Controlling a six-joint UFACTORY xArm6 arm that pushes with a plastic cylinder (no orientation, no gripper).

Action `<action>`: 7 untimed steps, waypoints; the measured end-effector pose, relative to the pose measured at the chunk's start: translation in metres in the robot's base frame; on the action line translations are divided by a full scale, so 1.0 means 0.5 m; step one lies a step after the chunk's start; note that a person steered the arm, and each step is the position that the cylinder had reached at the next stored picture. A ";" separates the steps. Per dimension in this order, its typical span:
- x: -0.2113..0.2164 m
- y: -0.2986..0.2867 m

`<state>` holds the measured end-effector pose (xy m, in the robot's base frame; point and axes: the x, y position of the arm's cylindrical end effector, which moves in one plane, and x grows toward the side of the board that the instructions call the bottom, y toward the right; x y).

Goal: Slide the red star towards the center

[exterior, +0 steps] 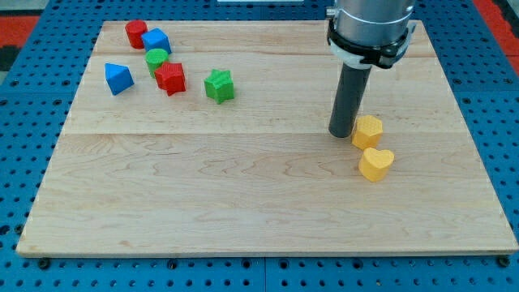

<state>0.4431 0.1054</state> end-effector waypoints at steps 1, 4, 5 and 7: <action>-0.017 -0.100; -0.036 -0.528; -0.138 -0.528; -0.260 -0.491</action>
<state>0.3130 -0.1402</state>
